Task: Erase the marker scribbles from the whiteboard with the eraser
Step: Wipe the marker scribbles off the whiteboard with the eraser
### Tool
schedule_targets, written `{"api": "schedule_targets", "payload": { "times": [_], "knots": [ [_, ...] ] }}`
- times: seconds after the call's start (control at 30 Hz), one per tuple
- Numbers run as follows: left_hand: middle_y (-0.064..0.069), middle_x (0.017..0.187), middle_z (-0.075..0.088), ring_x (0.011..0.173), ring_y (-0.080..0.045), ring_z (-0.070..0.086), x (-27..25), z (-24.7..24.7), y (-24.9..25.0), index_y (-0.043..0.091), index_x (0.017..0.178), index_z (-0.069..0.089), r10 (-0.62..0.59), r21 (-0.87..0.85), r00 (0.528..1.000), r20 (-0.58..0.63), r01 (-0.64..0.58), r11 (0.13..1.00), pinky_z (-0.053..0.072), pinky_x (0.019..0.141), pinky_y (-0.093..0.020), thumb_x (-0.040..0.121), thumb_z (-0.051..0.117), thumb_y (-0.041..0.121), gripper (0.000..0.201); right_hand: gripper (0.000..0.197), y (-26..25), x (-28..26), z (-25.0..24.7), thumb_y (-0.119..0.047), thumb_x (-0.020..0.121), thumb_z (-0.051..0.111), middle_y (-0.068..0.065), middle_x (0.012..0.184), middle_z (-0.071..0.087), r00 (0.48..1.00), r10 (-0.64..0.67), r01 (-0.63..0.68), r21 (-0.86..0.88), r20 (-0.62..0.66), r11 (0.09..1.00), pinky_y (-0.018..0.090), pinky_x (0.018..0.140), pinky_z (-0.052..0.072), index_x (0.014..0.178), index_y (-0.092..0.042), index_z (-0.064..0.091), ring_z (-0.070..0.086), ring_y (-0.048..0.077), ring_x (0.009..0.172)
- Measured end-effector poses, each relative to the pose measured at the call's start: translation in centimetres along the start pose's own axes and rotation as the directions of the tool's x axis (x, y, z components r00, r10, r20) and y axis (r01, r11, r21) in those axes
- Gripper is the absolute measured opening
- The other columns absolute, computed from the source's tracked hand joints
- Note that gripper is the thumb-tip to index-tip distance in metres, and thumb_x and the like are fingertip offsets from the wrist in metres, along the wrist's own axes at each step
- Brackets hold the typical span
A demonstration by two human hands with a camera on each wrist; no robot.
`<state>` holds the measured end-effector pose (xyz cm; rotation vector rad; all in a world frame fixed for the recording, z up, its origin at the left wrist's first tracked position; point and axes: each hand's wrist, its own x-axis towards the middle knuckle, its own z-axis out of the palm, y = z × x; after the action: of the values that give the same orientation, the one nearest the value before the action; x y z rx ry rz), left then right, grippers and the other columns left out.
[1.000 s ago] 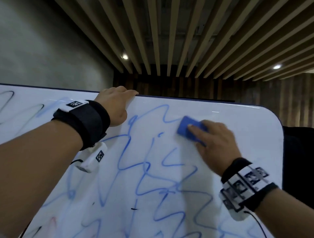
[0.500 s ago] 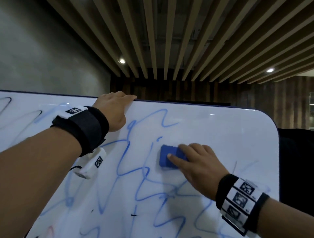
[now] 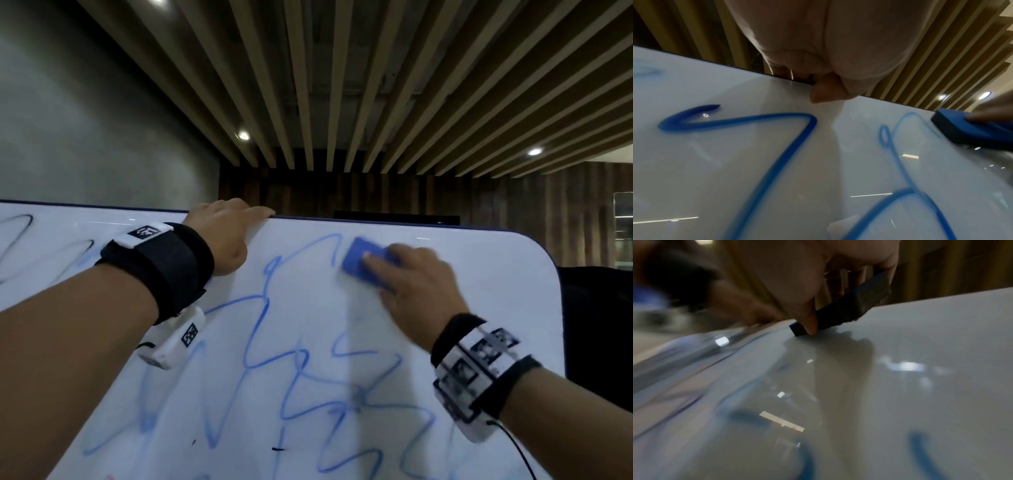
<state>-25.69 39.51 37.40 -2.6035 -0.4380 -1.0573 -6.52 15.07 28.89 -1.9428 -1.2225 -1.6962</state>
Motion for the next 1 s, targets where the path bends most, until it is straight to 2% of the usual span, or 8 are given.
{"api": "schedule_targets", "payload": {
  "times": [0.07,0.13,0.23,0.4,0.6,0.77,0.93,1.0],
  "knots": [
    [-0.003,0.146,0.047,0.132,-0.027,0.046,0.0,0.0,-0.2,0.032,0.155,0.030,-0.006,-0.020,1.000,-0.003,0.006,1.000,0.037,0.111,-0.040,0.092,0.047,0.009,0.070,0.054,0.6,0.0,-0.1,-0.018,0.073,0.073,0.015,0.112,0.060,0.992,0.113,-0.115,-0.025,-0.060,0.993,0.046,0.068,0.049,0.125,-0.025,0.064,0.056,0.041,0.082],
    [-0.004,0.143,0.052,0.128,-0.027,0.049,0.1,0.0,-0.6,0.026,0.151,0.036,-0.006,-0.058,1.000,-0.016,0.005,0.998,0.039,0.109,-0.038,0.092,0.049,0.008,0.063,0.051,-2.0,-2.3,0.9,-0.019,0.075,0.068,0.012,0.108,0.059,0.994,-0.103,0.103,-0.007,-0.021,0.995,0.042,0.064,0.046,0.125,-0.027,0.062,0.054,0.036,0.078],
    [-0.001,0.140,0.054,0.126,-0.026,0.051,0.2,-0.2,-1.4,0.026,0.146,0.043,0.022,-0.069,1.000,-0.001,-0.022,0.997,0.042,0.107,-0.040,0.089,0.049,0.006,0.061,0.054,-4.8,-3.9,1.1,-0.023,0.077,0.067,0.007,0.114,0.058,0.890,-0.416,0.425,-0.008,0.185,0.905,0.041,0.069,0.043,0.129,-0.031,0.055,0.052,0.031,0.084],
    [0.001,0.150,0.046,0.136,-0.025,0.044,-0.3,-0.2,-2.4,0.032,0.153,0.033,-0.002,-0.025,1.000,0.023,0.003,1.000,0.037,0.112,-0.040,0.090,0.050,0.007,0.070,0.052,-0.7,2.9,-0.7,-0.023,0.080,0.065,0.014,0.116,0.057,0.988,0.156,-0.155,-0.054,0.005,0.986,0.047,0.072,0.047,0.131,-0.026,0.059,0.053,0.041,0.090],
    [-0.005,0.151,0.045,0.135,-0.029,0.045,-0.7,0.2,-3.6,0.024,0.155,0.030,0.022,0.022,1.000,0.005,-0.022,1.000,0.038,0.110,-0.041,0.090,0.057,0.013,0.071,0.056,-5.4,-0.8,1.4,-0.024,0.077,0.068,0.011,0.116,0.058,0.927,-0.342,0.350,-0.023,0.156,0.936,0.041,0.068,0.044,0.131,-0.028,0.056,0.054,0.035,0.085],
    [-0.005,0.147,0.048,0.131,-0.030,0.047,-1.4,0.1,-5.1,0.024,0.154,0.032,0.025,0.014,1.000,-0.006,-0.025,1.000,0.039,0.109,-0.041,0.089,0.053,0.008,0.070,0.052,-2.8,3.4,-0.3,-0.022,0.081,0.066,0.015,0.118,0.056,0.984,0.181,-0.180,-0.063,-0.002,0.982,0.047,0.075,0.046,0.132,-0.024,0.058,0.053,0.041,0.094],
    [-0.004,0.150,0.045,0.133,-0.029,0.045,-1.8,0.1,-5.5,0.024,0.156,0.028,0.032,0.034,0.999,-0.004,-0.032,0.999,0.036,0.111,-0.039,0.088,0.053,0.010,0.074,0.052,-11.1,-0.6,2.6,-0.024,0.077,0.063,0.008,0.110,0.058,0.950,-0.286,0.287,0.004,0.124,0.958,0.038,0.065,0.037,0.129,-0.030,0.058,0.050,0.031,0.081],
    [-0.001,0.152,0.044,0.134,-0.028,0.044,-1.8,0.1,-5.4,0.026,0.157,0.026,0.030,0.058,1.000,-0.008,-0.029,0.998,0.035,0.112,-0.039,0.088,0.053,0.013,0.075,0.053,-10.5,0.6,2.0,-0.023,0.075,0.067,0.008,0.111,0.059,0.959,-0.250,0.253,-0.002,0.134,0.968,0.038,0.065,0.037,0.127,-0.030,0.060,0.052,0.033,0.082]
  ]
}}
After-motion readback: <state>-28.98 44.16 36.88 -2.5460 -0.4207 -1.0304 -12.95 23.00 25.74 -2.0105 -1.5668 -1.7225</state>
